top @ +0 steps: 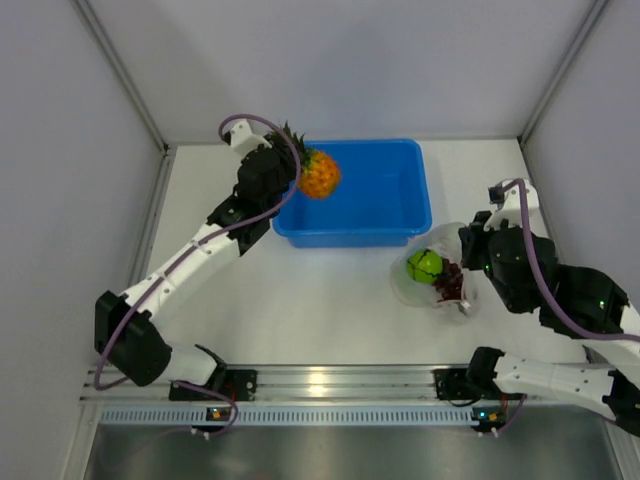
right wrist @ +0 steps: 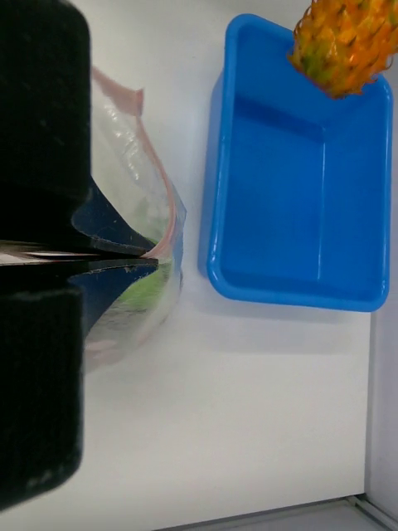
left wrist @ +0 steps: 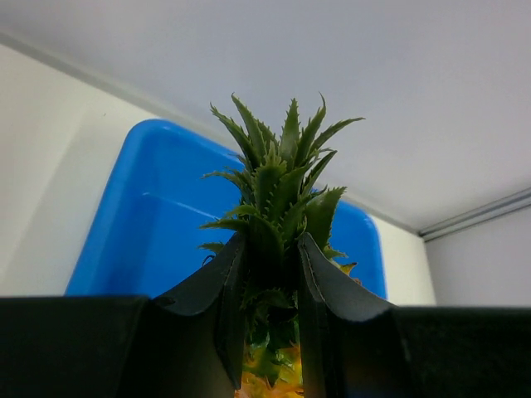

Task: Open the zip-top bag and remove the fake food

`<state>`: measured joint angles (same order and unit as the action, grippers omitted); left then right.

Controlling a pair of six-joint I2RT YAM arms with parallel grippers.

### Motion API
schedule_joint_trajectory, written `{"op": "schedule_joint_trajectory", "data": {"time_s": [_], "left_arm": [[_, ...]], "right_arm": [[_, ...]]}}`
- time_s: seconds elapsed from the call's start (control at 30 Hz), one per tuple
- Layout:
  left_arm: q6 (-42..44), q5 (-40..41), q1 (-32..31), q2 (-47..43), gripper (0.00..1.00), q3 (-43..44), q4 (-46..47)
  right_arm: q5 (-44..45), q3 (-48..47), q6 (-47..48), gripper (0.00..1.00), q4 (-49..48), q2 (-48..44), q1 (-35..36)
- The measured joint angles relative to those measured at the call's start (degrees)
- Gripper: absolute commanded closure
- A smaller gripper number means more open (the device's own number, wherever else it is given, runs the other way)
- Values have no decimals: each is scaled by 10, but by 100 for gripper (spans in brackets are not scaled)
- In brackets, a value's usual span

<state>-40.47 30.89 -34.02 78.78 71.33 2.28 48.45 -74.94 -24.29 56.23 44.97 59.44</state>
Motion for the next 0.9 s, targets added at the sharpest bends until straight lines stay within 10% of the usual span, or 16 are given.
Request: {"op": "schedule_joint_trajectory", "data": {"time_s": [0.17, 0.5, 0.9], "left_arm": [[1, -40, 16, 86, 94, 16, -6], [27, -114, 32, 244, 2, 109, -48], [54, -221, 35, 180, 2, 170, -110]], "right_arm": [[-3, -1, 17, 100, 14, -3, -1], [-57, 45, 0, 100, 8, -22, -2], [-120, 103, -55, 100, -103, -10, -3]]}}
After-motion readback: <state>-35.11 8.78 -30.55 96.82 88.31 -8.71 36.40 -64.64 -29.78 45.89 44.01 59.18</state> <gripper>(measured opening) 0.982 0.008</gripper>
